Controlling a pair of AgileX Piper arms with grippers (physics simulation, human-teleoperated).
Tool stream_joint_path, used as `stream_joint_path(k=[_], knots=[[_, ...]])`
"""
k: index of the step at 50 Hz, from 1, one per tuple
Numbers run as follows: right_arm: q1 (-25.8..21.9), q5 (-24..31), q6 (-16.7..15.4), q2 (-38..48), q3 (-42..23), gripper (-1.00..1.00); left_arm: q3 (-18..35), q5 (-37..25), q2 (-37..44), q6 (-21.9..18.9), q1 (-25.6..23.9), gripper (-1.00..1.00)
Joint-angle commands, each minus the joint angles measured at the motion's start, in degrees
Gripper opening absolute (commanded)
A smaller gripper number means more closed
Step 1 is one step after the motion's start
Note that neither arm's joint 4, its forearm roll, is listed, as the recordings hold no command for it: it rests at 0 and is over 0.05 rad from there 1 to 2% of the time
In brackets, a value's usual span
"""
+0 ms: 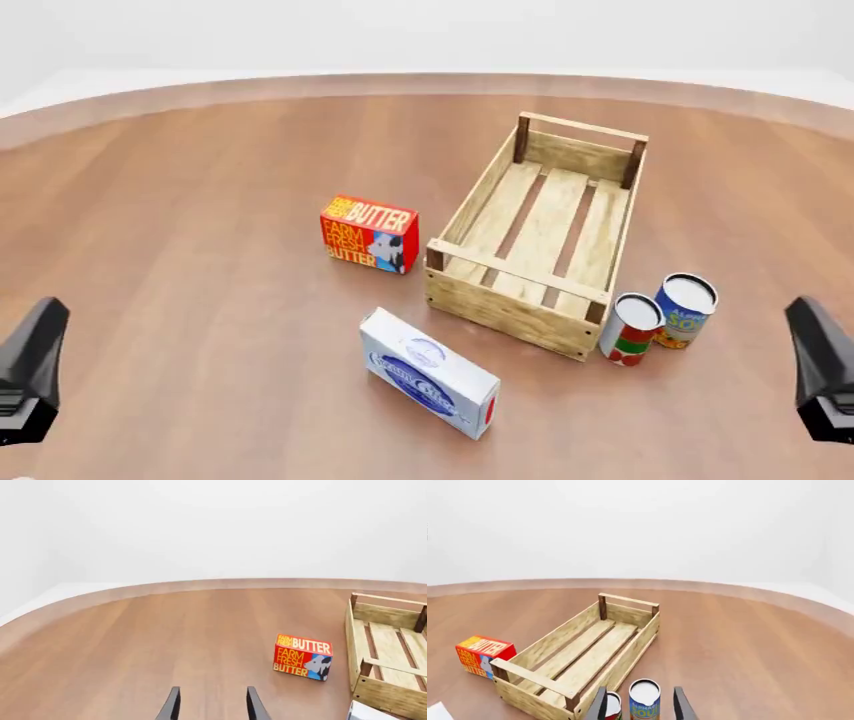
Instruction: Pick up the ketchup, and put it in the wooden tray.
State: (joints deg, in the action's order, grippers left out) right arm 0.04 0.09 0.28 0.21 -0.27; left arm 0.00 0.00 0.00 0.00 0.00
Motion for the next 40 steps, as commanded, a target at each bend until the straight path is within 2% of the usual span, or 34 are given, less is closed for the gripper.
stream_joint_path(k=[1, 3, 4, 6, 14, 24, 30, 37, 40], knots=[[-0.7, -0.7, 0.2, 1.6, -0.2, 1.00, 0.0, 0.0, 0.0, 0.0, 0.0, 1.00], [-0.8, -0.9, 0.0, 2.2, -0.4, 1.00, 0.0, 0.0, 0.0, 0.0, 0.0, 1.00], [-1.0, -2.3, -1.8, 4.2, -0.4, 1.00, 0.0, 0.0, 0.0, 0.0, 0.0, 1.00], [-1.7, -3.6, -3.3, 5.7, -0.1, 1.00, 0.0, 0.0, 0.0, 0.0, 0.0, 1.00], [-5.2, -9.5, -8.2, 16.1, -0.3, 1.00, 0.0, 0.0, 0.0, 0.0, 0.0, 1.00], [-12.6, -9.3, -11.6, 23.2, -3.4, 1.00, 0.0, 0.0, 0.0, 0.0, 0.0, 1.00], [-17.3, -10.6, -10.9, 29.6, -5.8, 1.00, 0.0, 0.0, 0.0, 0.0, 0.0, 1.00], [-23.2, -8.0, -6.9, 32.6, -10.1, 1.00, 0.0, 0.0, 0.0, 0.0, 0.0, 1.00], [-24.4, -8.0, -6.9, 34.2, -11.0, 1.00, 0.0, 0.0, 0.0, 0.0, 0.0, 1.00]])
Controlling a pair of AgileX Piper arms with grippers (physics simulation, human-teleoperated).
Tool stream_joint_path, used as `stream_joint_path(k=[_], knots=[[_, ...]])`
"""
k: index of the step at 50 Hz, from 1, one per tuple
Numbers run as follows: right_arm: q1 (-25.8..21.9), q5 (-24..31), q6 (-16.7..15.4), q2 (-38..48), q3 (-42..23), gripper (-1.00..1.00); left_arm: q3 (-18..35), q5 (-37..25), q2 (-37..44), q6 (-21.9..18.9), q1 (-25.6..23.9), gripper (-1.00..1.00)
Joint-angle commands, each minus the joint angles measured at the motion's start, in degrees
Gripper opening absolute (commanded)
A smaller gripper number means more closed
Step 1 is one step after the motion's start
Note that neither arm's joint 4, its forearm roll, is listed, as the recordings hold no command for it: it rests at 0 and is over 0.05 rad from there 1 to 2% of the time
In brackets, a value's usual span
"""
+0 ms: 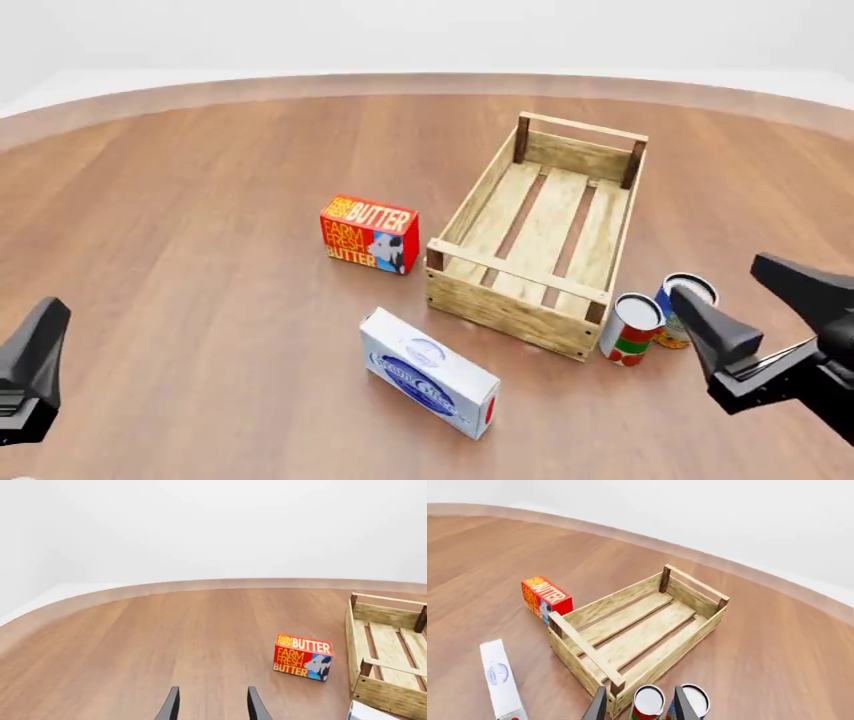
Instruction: Pick up the ketchup, and put it in the wooden tray.
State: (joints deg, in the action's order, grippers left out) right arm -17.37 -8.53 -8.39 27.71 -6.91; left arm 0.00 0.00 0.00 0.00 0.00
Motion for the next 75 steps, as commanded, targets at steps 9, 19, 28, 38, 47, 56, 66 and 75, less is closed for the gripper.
stream_joint_path(k=[9, 19, 28, 38, 47, 56, 66, 75], knots=[[-12.9, 0.1, 4.9, 12.9, -8.0, 1.00, 0.0, 0.0, 0.0, 0.0, 0.0, 1.00], [-19.3, 0.4, 7.3, 19.6, -13.0, 1.00, 0.0, 0.0, 0.0, 0.0, 0.0, 1.00], [-25.7, -0.2, 8.3, 26.0, -17.3, 1.00, 0.0, 0.0, 0.0, 0.0, 0.0, 1.00], [-30.5, -1.0, 9.1, 31.1, -20.0, 1.00, 0.0, 0.0, 0.0, 0.0, 0.0, 1.00], [-34.7, -1.6, 10.0, 34.3, -22.3, 1.00, 0.0, 0.0, 0.0, 0.0, 0.0, 1.00], [-38.2, -2.0, 10.7, 37.1, -24.6, 1.00, 0.0, 0.0, 0.0, 0.0, 0.0, 1.00], [-43.3, -3.4, 10.5, 42.9, -28.4, 1.00, 0.0, 0.0, 0.0, 0.0, 0.0, 1.00], [-47.3, -4.8, 11.0, 48.5, -31.4, 1.00, 0.0, 0.0, 0.0, 0.0, 0.0, 1.00]])
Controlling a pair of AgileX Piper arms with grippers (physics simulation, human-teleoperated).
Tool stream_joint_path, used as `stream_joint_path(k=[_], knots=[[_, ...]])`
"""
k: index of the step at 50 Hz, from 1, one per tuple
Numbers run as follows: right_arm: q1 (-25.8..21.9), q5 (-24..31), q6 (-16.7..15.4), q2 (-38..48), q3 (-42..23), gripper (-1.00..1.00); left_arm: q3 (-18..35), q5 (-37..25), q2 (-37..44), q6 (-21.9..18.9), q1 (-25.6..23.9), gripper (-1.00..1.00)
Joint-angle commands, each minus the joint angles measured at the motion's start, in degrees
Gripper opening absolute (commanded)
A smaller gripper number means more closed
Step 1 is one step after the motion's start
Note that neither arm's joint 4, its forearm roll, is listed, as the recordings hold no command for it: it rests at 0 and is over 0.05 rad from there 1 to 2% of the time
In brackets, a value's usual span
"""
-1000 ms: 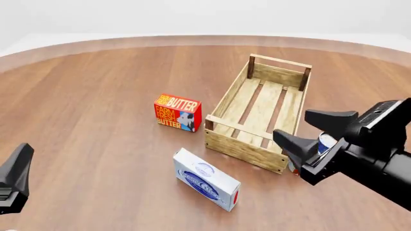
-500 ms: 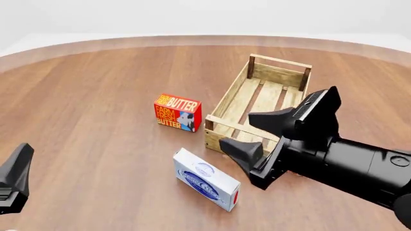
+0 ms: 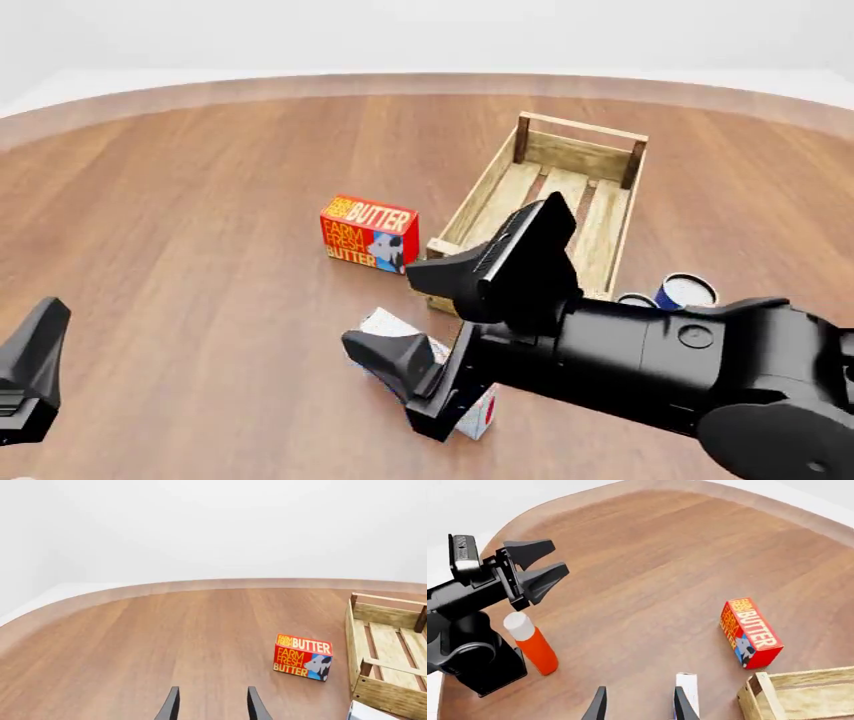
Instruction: Pick up the ketchup, and put it in the wooden tray.
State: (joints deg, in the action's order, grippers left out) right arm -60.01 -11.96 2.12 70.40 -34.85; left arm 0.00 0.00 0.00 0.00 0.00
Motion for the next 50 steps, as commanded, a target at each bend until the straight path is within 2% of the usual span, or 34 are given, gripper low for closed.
stream_joint_path(k=[1, 16, 39, 50], knots=[[-5.2, -1.4, 0.5, 6.2, -3.8, 1.00, 0.0, 0.0, 0.0, 0.0, 0.0, 1.00], [-11.5, -2.6, 1.1, 12.1, -8.3, 1.00, 0.0, 0.0, 0.0, 0.0, 0.0, 1.00], [-16.4, -3.9, 0.4, 20.0, -12.9, 1.00, 0.0, 0.0, 0.0, 0.0, 0.0, 1.00], [-18.8, -3.4, -0.9, 23.6, -16.2, 1.00, 0.0, 0.0, 0.0, 0.0, 0.0, 1.00]])
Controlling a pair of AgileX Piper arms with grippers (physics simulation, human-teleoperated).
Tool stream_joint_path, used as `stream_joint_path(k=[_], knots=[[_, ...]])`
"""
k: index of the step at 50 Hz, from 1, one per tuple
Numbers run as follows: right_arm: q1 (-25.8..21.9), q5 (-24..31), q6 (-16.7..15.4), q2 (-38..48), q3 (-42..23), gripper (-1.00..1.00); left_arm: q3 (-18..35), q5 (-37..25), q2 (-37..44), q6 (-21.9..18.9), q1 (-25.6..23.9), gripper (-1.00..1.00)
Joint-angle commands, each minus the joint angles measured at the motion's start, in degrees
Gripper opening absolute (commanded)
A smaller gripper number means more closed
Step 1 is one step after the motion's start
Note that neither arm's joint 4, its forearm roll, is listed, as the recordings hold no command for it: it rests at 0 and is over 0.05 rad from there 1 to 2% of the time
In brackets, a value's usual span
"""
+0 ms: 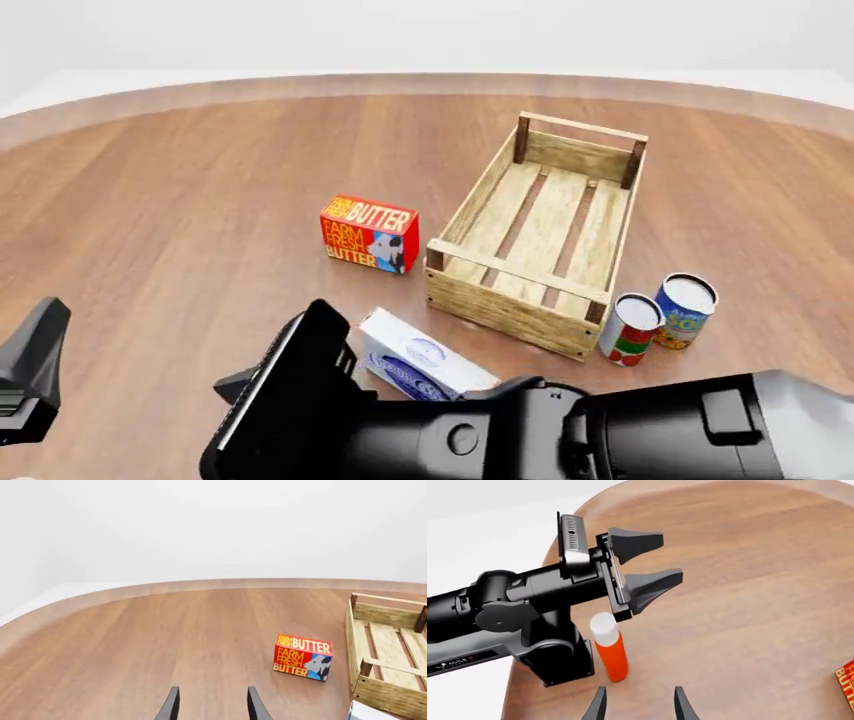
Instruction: Pick up the ketchup, and put it in the wooden tray.
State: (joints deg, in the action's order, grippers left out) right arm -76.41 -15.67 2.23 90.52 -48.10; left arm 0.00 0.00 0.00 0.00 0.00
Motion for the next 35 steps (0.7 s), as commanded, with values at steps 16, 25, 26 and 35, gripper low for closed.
stream_joint_path(k=[16, 25, 26, 35], knots=[[-3.3, 2.0, -2.8, 8.2, -9.0, 1.00, 0.0, 0.0, 0.0, 0.0, 0.0, 1.00], [-3.1, 1.7, -3.3, 11.0, -10.7, 1.00, 0.0, 0.0, 0.0, 0.0, 0.0, 1.00], [-3.1, 1.7, -3.4, 11.3, -10.8, 1.00, 0.0, 0.0, 0.0, 0.0, 0.0, 1.00], [-3.4, 1.2, -3.2, 15.0, -12.8, 1.00, 0.0, 0.0, 0.0, 0.0, 0.0, 1.00]])
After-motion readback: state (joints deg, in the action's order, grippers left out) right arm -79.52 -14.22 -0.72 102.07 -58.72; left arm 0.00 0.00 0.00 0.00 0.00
